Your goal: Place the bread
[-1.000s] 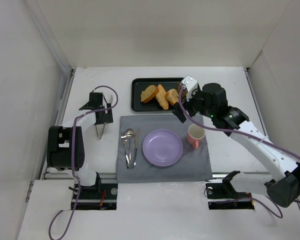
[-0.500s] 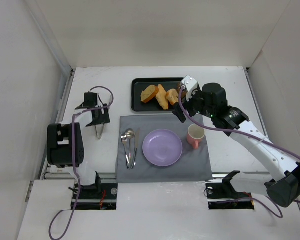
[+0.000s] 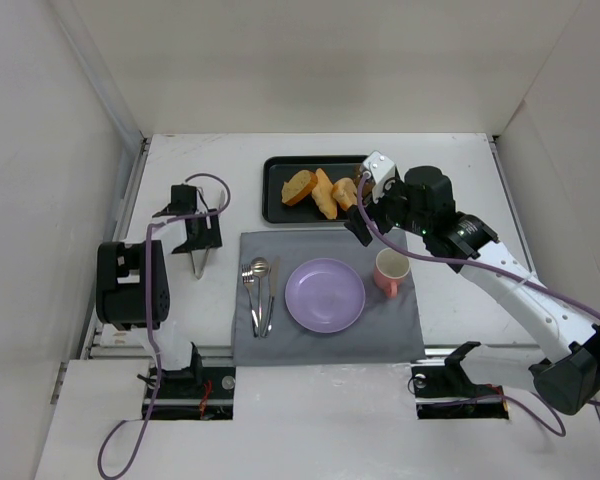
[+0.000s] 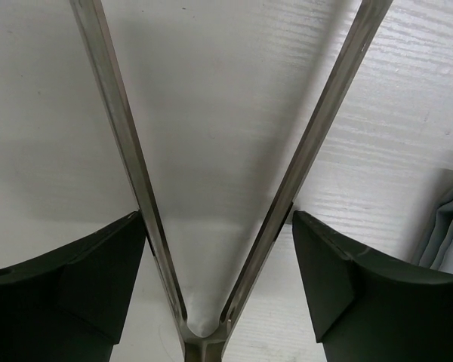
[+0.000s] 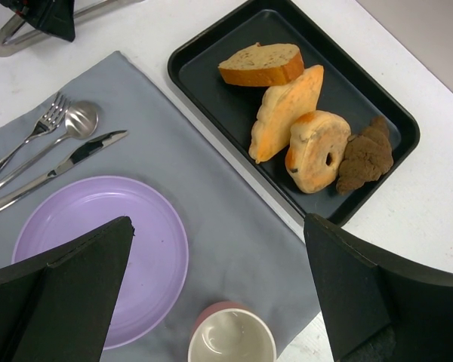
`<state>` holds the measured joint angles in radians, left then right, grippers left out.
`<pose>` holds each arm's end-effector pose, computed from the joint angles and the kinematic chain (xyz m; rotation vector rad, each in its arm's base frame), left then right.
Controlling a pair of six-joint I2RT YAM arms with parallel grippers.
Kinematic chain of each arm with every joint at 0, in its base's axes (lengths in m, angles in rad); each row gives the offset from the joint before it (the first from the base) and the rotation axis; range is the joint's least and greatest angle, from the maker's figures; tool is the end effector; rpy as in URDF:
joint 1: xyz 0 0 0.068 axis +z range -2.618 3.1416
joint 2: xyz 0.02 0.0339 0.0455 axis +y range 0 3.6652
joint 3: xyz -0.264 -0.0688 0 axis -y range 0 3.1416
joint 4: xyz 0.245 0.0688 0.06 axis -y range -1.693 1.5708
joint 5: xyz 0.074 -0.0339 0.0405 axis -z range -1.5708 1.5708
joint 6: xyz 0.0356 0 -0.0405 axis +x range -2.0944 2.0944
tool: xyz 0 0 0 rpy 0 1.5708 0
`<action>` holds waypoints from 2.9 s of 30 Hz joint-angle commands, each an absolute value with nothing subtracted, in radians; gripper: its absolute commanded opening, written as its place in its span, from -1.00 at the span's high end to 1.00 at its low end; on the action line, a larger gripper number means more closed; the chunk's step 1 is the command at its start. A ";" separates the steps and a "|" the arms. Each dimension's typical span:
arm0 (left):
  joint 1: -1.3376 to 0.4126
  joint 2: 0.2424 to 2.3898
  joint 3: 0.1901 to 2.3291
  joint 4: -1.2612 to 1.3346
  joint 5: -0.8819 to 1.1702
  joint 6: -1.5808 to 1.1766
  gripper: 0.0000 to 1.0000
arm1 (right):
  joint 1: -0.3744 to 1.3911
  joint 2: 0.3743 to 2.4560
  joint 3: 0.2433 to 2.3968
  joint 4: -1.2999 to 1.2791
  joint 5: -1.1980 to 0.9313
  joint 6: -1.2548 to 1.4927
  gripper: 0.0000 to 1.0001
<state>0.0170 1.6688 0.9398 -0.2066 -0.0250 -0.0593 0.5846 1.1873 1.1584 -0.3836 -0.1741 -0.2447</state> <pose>0.3335 0.0066 0.1696 -0.1059 2.5038 0.0139 0.2199 0.1529 0.3675 -0.9078 1.7797 0.3922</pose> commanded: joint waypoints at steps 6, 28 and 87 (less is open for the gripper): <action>0.020 1.687 0.973 -0.219 -0.002 -0.049 -0.17 | 0.594 1.166 1.187 -0.364 -0.190 -0.253 -1.00; 0.011 1.349 0.991 -0.210 0.178 -0.097 0.19 | 0.594 1.175 1.187 -0.354 -0.170 -0.253 -1.00; -0.761 1.496 1.068 -0.212 -0.532 0.166 0.29 | 0.594 1.127 1.160 -0.305 -0.035 -0.253 -1.00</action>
<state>-0.7578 1.4979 1.0683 -0.2623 -0.5091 0.1516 0.5846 1.1522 1.1564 -0.3573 -0.0483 -0.2478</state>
